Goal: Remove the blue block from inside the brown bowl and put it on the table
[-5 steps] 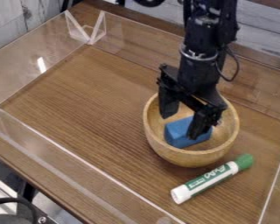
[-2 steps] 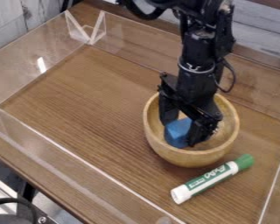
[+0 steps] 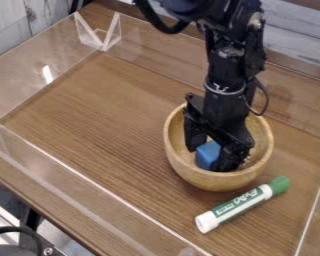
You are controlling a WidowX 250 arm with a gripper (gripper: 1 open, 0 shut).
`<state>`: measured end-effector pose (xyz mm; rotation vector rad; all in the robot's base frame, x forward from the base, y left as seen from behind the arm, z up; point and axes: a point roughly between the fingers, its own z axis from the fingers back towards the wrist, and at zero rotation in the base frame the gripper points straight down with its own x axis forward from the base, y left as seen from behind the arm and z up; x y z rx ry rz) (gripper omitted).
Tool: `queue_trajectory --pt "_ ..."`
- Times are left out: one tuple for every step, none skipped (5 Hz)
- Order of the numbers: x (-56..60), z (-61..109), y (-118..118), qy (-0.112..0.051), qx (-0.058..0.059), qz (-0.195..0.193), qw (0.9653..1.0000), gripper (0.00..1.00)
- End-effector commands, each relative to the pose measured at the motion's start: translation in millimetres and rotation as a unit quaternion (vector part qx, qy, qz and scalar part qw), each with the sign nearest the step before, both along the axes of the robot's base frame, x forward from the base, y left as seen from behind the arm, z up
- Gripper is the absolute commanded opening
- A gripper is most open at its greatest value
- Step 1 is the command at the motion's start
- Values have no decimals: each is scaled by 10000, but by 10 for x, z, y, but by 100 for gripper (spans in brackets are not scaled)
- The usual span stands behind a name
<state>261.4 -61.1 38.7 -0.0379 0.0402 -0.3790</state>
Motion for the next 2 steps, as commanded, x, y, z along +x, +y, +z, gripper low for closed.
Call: queue_trajectory --pt "67 63 -16 -217 -74 -55 9997 0" --pt "78 88 -7 -218 -57 -61 9997 0"
